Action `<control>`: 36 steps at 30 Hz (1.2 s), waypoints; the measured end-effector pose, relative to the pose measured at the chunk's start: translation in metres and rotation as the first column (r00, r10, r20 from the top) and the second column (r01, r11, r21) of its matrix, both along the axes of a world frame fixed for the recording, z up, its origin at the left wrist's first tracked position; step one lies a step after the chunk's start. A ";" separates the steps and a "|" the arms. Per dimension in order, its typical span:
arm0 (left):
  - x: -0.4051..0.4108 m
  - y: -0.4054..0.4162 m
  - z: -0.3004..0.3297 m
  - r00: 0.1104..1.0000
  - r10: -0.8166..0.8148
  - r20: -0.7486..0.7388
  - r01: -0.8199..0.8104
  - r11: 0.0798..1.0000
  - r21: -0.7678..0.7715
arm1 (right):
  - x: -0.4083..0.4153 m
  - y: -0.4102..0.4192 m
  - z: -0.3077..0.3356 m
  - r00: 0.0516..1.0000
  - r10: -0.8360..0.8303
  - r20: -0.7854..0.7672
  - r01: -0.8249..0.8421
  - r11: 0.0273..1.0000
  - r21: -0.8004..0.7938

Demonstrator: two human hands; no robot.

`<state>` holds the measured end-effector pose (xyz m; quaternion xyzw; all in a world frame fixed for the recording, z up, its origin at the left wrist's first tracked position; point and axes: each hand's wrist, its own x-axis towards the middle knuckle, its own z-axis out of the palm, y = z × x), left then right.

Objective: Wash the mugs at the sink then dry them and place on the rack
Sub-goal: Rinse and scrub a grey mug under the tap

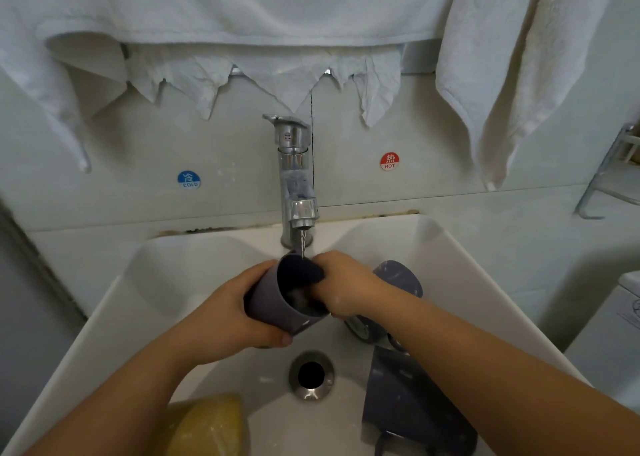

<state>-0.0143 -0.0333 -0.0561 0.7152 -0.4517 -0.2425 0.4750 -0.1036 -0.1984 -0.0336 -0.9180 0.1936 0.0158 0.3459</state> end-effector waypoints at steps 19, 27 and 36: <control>-0.028 -0.010 -0.003 0.962 0.149 0.228 -0.151 0.988 -0.007 | -0.011 -0.001 0.007 0.998 -0.018 -0.059 0.017 1.000 -0.023; -0.022 -0.009 0.006 0.937 0.085 0.340 -0.105 0.994 0.040 | -0.004 0.003 0.020 0.999 -0.035 0.024 0.042 0.793 -0.607; -0.030 -0.017 0.007 0.905 0.011 0.425 -0.059 0.993 0.099 | -0.003 0.004 0.016 0.980 0.076 0.185 0.065 0.755 -0.653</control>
